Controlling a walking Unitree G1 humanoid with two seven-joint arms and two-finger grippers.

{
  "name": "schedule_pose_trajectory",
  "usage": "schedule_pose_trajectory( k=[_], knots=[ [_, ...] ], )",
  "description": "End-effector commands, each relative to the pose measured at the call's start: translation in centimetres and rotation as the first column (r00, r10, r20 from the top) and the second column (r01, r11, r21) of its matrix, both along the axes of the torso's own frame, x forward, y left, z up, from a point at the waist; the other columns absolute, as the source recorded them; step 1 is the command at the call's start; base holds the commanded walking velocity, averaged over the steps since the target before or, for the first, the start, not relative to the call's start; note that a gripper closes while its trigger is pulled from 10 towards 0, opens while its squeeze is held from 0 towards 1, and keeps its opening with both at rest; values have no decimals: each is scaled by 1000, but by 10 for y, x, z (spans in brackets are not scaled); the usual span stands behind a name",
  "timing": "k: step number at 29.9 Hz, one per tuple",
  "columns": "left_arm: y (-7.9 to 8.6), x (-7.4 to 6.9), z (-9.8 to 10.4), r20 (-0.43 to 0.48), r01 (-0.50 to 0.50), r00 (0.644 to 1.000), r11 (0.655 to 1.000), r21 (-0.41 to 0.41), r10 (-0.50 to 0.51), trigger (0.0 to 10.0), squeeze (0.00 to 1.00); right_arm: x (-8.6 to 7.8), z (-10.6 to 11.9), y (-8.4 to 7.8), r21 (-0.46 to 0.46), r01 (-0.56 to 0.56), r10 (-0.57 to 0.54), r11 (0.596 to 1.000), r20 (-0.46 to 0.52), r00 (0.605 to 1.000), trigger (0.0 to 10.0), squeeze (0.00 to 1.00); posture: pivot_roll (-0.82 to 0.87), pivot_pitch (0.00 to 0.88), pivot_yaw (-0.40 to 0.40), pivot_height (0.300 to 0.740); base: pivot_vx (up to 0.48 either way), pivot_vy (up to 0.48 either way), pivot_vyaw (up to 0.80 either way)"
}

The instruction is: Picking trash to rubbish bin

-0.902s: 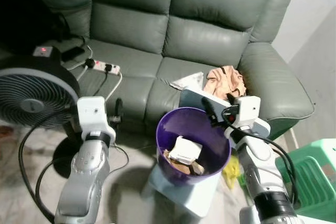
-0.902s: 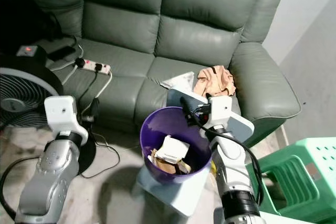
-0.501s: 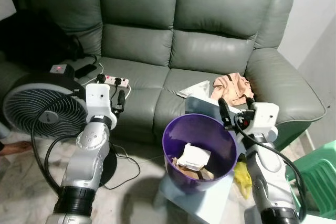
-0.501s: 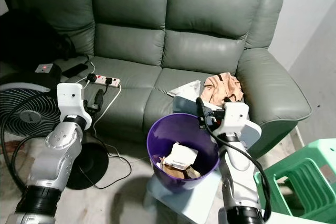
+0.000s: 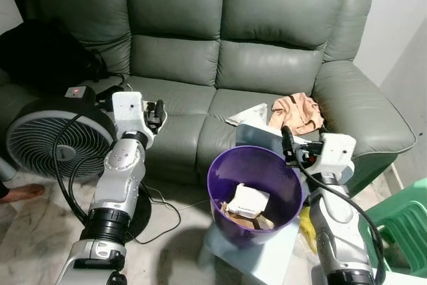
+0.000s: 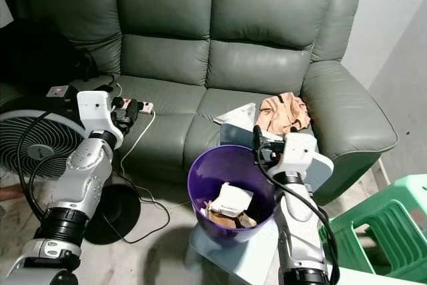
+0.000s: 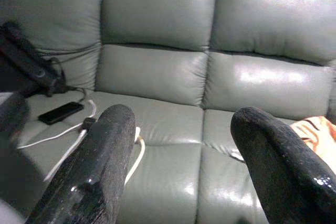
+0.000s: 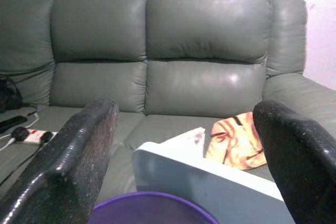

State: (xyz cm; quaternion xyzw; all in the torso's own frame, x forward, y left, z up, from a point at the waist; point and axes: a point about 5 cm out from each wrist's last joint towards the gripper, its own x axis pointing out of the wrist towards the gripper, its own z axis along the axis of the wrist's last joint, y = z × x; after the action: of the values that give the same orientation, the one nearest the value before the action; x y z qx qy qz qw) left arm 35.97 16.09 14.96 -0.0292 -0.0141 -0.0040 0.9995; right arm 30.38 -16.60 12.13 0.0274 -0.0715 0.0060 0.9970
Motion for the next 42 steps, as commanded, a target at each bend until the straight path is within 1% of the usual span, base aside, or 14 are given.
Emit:
schedule_pose_trajectory(
  k=[1, 5, 7, 11, 15, 19, 27, 31, 42],
  knots=[
    [-4, 4, 7, 31, 33, 999, 999, 3, -33, 10000, 0, 3, 0, -1, -10, 17, -18, 1000, -20, 1000, 10000, 0, -41, 0, -2, 740, 0, 0, -800],
    [-3, 5, 7, 34, 34, 999, 999, 6, -34, 10000, 0, 4, -2, -1, -11, 17, -17, 1000, -33, 999, 10000, 0, -34, 0, -1, 740, 0, 0, -783],
    [-1, 7, 8, 41, 35, 999, 999, 6, -35, 10000, 0, 5, 0, 1, -24, 12, -13, 1000, -22, 1000, 10000, 0, -31, 0, -1, 740, 0, 0, -781],
    [0, 7, 8, 46, 38, 998, 999, -4, -38, 10000, 0, 6, -1, 5, -16, -6, 5, 1000, -30, 1000, 10000, 0, -27, 0, -2, 740, 0, 0, -781],
    [0, 8, 6, 36, 39, 999, 999, -23, -38, 10000, 0, 6, -2, 9, -15, -14, 14, 1000, -32, 999, 10000, 0, -24, 0, -5, 740, 0, 0, -781],
    [-1, 8, 5, 35, 42, 999, 999, -17, -41, 10000, 0, 6, -3, 10, -17, -20, 19, 1000, -37, 999, 10000, 0, -22, 0, -7, 740, 0, 0, -781],
    [-2, 8, 4, 32, 43, 999, 999, -22, -42, 10000, 0, 5, -3, 9, -22, -23, 22, 999, -40, 999, 10000, 0, -23, 0, -11, 740, 0, 328, -781],
    [-1, 9, 4, 32, 35, 999, 999, -13, -34, 10000, 0, 4, -2, 9, -4, -20, 20, 1000, -26, 999, 10000, 0, -23, 0, -12, 740, 0, 0, -697],
    [0, 10, 4, 27, 33, 999, 999, -30, -32, 10000, 0, 3, 0, 10, -18, -39, 38, 999, -12, 999, 10000, 0, -25, 0, -16, 740, 0, 0, 0]
  ],
)
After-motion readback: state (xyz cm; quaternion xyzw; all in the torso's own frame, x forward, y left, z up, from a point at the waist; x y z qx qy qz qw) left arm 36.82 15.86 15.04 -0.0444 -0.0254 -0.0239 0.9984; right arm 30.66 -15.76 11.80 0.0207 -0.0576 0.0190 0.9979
